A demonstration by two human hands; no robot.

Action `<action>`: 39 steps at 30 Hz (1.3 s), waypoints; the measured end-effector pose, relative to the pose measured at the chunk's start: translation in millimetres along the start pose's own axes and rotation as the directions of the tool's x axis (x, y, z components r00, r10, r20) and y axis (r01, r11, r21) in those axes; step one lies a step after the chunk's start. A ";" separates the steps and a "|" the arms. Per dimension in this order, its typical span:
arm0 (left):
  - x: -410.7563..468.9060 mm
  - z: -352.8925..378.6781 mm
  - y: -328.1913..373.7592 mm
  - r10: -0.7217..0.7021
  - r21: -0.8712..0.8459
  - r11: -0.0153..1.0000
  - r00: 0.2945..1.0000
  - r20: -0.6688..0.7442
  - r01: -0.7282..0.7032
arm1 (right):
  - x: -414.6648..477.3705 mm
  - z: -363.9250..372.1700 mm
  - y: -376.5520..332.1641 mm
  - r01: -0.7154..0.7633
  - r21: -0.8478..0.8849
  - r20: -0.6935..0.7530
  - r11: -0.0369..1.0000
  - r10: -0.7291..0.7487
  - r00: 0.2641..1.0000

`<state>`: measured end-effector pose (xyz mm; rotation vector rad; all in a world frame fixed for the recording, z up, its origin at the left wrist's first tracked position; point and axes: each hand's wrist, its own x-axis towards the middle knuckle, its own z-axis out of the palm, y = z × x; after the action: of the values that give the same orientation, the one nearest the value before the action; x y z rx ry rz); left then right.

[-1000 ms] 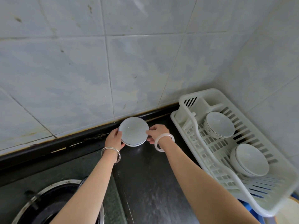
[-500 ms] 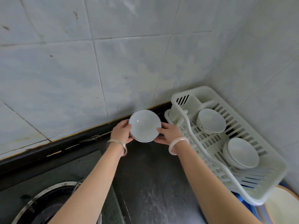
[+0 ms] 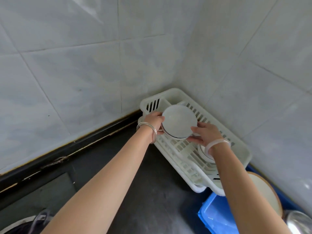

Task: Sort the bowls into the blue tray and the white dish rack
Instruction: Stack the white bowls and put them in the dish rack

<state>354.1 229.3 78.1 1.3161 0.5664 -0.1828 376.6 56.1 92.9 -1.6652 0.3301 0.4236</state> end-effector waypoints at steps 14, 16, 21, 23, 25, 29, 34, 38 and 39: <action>50.7 68.7 -25.4 -0.238 0.396 0.894 0.971 0.025 0.210 | 31.1 -52.5 69.8 -0.232 0.106 -0.089 0.967 0.242 0.966; 53.4 70.7 -31.2 -0.271 0.398 0.884 0.962 0.009 0.246 | 32.7 -53.5 78.2 -0.244 0.079 -0.096 0.967 0.251 0.963; 64.3 76.8 -41.3 -0.314 0.501 0.823 0.949 0.009 0.267 | 34.0 -52.9 92.7 -0.272 0.065 -0.102 0.960 0.278 0.955; 67.3 79.4 -41.3 -0.317 0.558 0.785 0.948 -0.008 0.267 | 34.3 -50.6 94.5 -0.295 0.074 -0.091 0.952 0.302 0.949; 70.8 82.4 -41.8 -0.333 0.633 0.730 0.943 -0.002 0.259 | 35.7 -48.9 97.7 -0.308 0.088 -0.087 0.947 0.316 0.945; 77.3 85.8 -42.1 -0.371 0.689 0.676 0.928 0.011 0.262 | 37.6 -49.2 104.3 -0.279 -0.011 -0.089 0.960 0.277 0.957; 78.2 87.3 -44.3 -0.337 0.658 0.709 0.941 -0.001 0.255 | 32.0 -49.6 98.6 -0.292 0.017 -0.085 0.956 0.292 0.953; 69.7 89.5 -47.6 -0.188 0.722 0.681 0.982 0.006 0.126 | 24.4 -49.1 96.7 -0.319 0.011 -0.033 0.948 0.319 0.947; 67.7 89.1 -48.7 -0.143 0.748 0.658 0.990 0.008 0.089 | 22.5 -49.4 96.9 -0.324 0.000 -0.024 0.946 0.324 0.946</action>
<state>416.1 144.8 15.6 2.0753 0.5343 -0.6202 357.2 -5.5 2.5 -1.6243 0.6259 0.6497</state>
